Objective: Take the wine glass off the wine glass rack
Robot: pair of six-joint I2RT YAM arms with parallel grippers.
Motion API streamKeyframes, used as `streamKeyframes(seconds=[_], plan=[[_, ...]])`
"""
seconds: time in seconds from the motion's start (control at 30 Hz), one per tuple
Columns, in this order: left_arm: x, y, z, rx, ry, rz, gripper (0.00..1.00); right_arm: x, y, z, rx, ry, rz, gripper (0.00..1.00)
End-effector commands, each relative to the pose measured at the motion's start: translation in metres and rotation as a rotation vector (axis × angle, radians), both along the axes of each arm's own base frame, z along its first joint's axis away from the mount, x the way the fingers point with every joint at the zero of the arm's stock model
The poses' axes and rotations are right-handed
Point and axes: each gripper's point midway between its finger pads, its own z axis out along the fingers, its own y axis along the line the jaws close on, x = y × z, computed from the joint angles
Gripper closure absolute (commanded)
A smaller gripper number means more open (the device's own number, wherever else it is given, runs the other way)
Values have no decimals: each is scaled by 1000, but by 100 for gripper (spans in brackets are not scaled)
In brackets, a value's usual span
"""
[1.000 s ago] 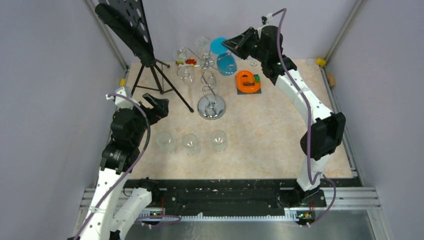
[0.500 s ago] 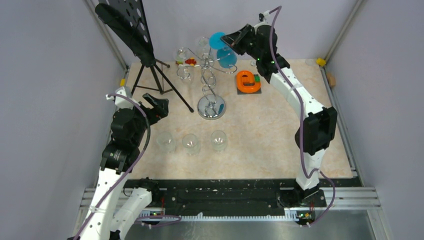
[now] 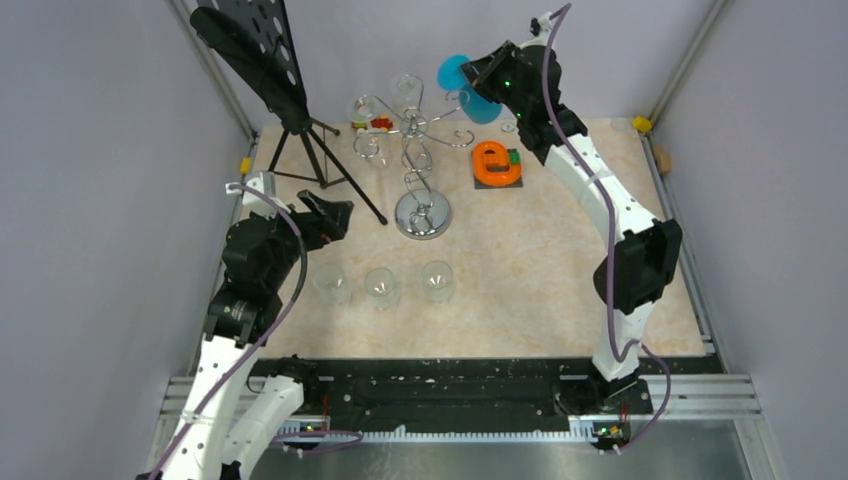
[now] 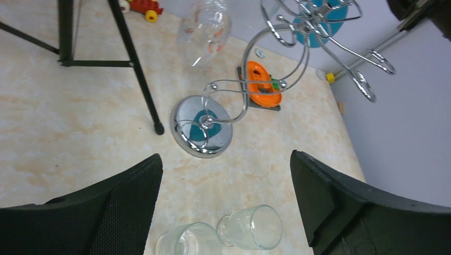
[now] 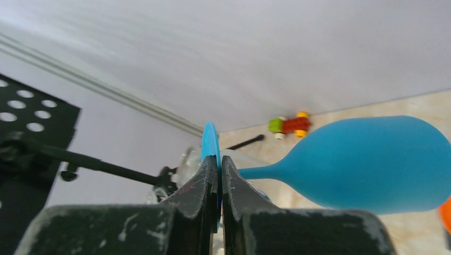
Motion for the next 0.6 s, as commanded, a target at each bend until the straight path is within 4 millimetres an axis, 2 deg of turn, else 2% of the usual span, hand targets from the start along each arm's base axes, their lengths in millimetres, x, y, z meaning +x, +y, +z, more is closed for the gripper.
streamKeyframes(seconds=[0.0,0.13,0.33,0.43,0.57], plan=[[-7,-24,26,-3,-127,-155,7,-32,-47,47,-76,-90,-154,100],[-14,-39,34,4,-168,-259,8,-56,-71,39,-129,-82,-209,100],[-33,-65,47,5,-225,-450,8,-107,-95,18,-179,-36,-163,100],[-41,-76,52,-13,-251,-533,9,-141,-104,10,-168,-19,-111,100],[-49,-90,56,-69,-267,-638,9,-186,-99,-3,-102,-2,32,100]])
